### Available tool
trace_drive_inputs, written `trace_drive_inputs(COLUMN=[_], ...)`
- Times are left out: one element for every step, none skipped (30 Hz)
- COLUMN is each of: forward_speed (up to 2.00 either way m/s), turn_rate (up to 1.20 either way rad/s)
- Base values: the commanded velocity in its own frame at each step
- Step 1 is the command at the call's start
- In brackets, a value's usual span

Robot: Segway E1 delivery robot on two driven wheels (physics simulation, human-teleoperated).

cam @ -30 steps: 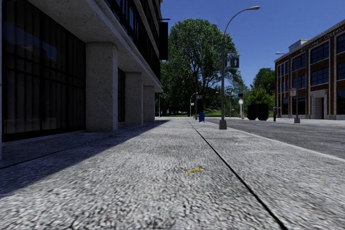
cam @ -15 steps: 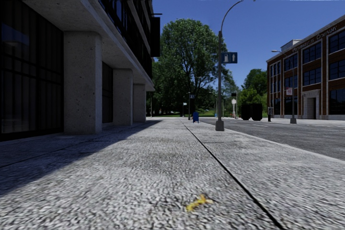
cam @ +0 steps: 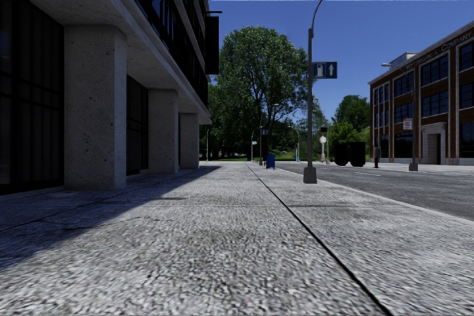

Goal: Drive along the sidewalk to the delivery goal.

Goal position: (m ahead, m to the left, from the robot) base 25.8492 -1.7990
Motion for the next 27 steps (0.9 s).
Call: trace_drive_inputs(forward_speed=[2.00, 2.00, 2.00, 2.00, 2.00, 2.00, 2.00, 2.00, 2.00, 2.00, 2.00, 2.00, 2.00, 2.00, 2.00, 2.00, 2.00, 2.00, 2.00, 2.00, 2.00, 2.00, 2.00, 2.00, 2.00, 2.00, 2.00], turn_rate=[0.00, 0.00, 0.00, 0.00, 0.00, 0.00, 0.00, 0.00, 0.00, 0.00, 0.00, 0.00, 0.00, 0.00, 0.00, 0.00, 0.00, 0.00, 0.00, 0.00, 0.00, 0.00, 0.00, 0.00, 0.00, 0.00, 0.00])
